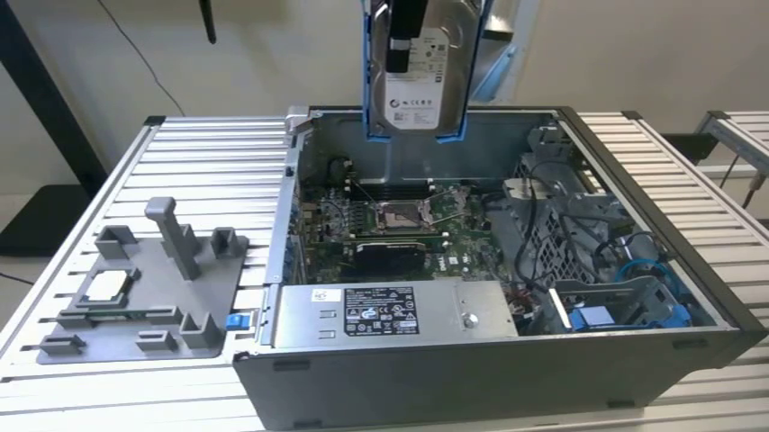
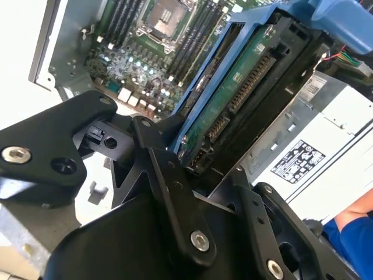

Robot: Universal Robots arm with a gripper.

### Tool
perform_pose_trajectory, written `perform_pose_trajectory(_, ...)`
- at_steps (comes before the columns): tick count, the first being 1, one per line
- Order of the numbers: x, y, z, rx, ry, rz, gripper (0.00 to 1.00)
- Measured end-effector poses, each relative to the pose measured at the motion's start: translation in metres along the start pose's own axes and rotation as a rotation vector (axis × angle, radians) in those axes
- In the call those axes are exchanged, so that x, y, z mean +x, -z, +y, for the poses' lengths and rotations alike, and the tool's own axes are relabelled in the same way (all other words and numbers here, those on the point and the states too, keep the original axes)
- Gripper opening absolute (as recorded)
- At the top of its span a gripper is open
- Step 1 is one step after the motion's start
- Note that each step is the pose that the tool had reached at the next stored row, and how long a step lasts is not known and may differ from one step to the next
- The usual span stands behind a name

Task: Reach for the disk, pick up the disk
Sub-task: 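Pick up the disk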

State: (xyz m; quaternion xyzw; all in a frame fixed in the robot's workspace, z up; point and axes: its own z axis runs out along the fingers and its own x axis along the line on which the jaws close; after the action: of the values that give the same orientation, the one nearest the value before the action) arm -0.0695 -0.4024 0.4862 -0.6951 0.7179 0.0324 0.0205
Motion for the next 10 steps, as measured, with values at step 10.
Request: perform_pose_trajectory(10,0.0157,0.0009,-0.0047,-0.0012,0.000,0.0000,0.00)
